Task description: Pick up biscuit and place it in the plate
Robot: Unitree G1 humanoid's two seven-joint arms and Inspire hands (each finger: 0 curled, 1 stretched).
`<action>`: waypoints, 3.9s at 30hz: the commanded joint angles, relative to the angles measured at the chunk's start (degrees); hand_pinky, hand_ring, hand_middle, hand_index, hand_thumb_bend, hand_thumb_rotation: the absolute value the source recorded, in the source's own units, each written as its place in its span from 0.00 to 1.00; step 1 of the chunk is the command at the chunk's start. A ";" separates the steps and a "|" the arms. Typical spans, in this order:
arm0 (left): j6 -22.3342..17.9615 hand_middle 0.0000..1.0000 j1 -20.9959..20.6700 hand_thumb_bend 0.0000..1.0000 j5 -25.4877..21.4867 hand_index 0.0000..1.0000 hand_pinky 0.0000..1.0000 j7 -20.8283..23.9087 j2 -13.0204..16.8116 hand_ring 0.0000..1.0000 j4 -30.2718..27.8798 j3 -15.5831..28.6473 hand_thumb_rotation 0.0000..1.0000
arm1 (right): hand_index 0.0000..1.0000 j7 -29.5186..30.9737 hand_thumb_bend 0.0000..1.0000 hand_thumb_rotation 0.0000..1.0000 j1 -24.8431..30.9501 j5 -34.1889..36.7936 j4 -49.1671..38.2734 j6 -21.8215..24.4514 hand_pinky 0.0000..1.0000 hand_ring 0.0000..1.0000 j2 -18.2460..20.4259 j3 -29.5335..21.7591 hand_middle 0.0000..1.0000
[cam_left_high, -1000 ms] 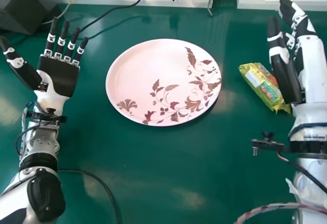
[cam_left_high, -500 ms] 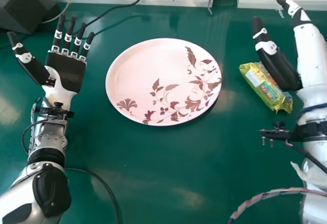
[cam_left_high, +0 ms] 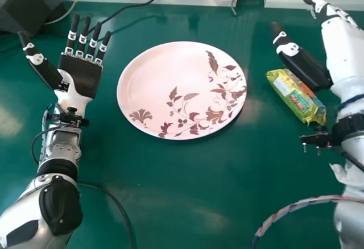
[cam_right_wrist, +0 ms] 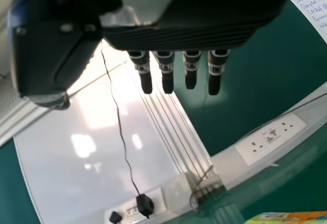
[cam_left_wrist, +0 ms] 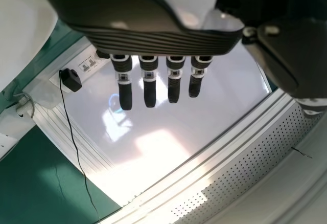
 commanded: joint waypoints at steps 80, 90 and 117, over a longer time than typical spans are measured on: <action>6.54 0.98 -0.64 1.00 -2.18 1.00 0.90 -2.37 -0.99 0.90 1.65 0.71 0.70 | 1.00 28.94 1.00 0.74 -18.92 -11.75 29.49 -7.89 1.00 1.00 -19.54 6.87 1.00; 6.66 0.99 -0.71 1.00 -2.16 1.00 0.92 -1.91 -0.80 0.91 1.96 0.81 0.68 | 1.00 29.02 1.00 0.74 -19.97 -11.10 31.95 -7.77 0.99 1.00 -19.72 7.58 1.00; 6.93 0.97 -0.72 1.00 -2.13 1.00 0.88 -2.03 -0.80 0.89 2.10 0.75 0.73 | 1.00 24.64 1.00 0.72 -19.89 -12.07 38.44 -11.91 0.97 1.00 -19.65 15.06 1.00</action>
